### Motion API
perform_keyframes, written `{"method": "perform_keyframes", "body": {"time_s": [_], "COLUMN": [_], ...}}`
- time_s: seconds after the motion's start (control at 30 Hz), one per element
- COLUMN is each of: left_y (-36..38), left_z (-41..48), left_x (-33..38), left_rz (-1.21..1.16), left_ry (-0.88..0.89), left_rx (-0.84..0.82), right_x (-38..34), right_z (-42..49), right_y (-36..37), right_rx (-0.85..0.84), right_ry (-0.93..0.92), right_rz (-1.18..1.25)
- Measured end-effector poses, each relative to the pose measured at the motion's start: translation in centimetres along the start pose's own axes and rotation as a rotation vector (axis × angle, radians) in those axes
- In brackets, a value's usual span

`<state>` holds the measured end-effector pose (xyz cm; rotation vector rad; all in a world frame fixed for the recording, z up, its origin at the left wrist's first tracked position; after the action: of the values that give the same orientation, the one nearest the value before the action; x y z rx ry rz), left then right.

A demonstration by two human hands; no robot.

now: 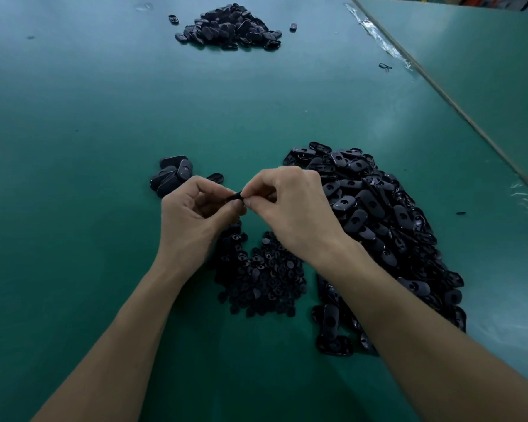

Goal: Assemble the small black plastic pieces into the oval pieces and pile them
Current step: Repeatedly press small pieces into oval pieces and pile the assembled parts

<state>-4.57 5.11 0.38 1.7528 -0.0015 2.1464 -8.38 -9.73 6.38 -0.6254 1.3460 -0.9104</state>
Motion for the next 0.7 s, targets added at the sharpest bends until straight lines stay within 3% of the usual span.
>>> {"method": "perform_keyframes", "body": {"time_s": [0.47, 0.7], "left_y": [0.2, 0.0], "left_z": [0.0, 0.0], "left_x": [0.3, 0.3], "left_rz": [-0.045, -0.077], "left_ry": [-0.018, -0.038], "left_rx": [0.021, 0.049], "right_x": [-0.6, -1.1], "right_z": [0.0, -0.3], "right_y": [0.0, 0.1], "right_rx": [-0.042, 0.038], "right_ry": [-0.007, -0.049], "right_rz": [-0.009, 0.006]}}
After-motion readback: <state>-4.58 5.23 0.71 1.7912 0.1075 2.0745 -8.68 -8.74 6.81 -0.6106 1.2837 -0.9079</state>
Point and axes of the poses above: each hand's wrist, its own z-axis towards the middle knuckle, its own y-axis out of the palm, x = y × z, the point moved 1 cm from there along z, towards the middle knuckle, and after that the axes turned 11 degrees about -z, right-handed, at the moved point
